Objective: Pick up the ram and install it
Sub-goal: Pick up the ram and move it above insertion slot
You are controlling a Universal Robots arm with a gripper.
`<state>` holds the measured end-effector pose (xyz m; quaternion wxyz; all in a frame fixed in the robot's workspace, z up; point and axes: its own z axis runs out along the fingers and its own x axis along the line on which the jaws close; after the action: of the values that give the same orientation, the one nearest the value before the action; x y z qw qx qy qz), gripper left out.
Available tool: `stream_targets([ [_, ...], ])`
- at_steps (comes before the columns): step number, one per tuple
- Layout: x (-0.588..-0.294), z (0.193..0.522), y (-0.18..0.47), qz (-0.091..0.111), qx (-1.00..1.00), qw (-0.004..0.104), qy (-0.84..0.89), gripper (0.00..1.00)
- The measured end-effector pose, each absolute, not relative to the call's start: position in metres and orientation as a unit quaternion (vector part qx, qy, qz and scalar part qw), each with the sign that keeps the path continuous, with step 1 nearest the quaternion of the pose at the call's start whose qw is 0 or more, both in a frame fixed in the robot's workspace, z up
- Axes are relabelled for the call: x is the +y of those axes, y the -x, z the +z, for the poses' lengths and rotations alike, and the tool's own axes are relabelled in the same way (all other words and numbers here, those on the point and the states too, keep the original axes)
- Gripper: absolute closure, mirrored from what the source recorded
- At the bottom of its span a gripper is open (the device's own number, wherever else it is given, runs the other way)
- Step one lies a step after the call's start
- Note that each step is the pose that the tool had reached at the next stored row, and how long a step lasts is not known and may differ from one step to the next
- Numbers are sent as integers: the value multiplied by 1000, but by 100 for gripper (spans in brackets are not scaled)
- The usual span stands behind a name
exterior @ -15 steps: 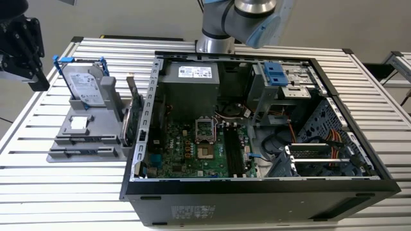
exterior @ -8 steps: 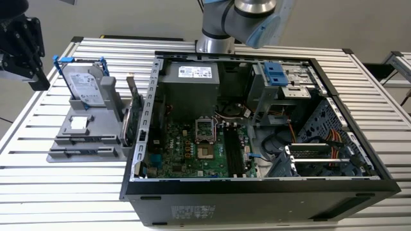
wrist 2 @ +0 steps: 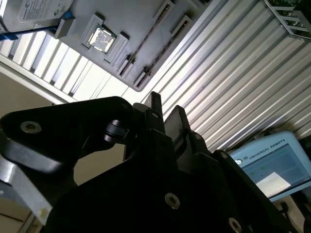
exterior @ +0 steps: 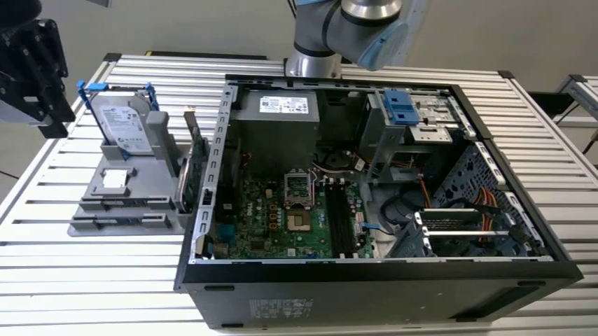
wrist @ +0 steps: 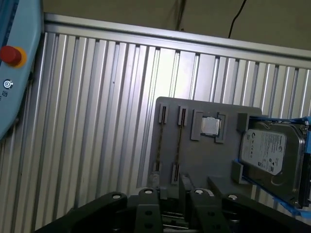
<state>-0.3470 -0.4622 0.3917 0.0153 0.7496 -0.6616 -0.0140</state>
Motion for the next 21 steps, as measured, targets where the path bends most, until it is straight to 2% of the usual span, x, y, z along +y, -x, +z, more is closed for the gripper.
stream_targets([
  [21, -462, 389, 347, -14, -676, 15, -736, 0],
])
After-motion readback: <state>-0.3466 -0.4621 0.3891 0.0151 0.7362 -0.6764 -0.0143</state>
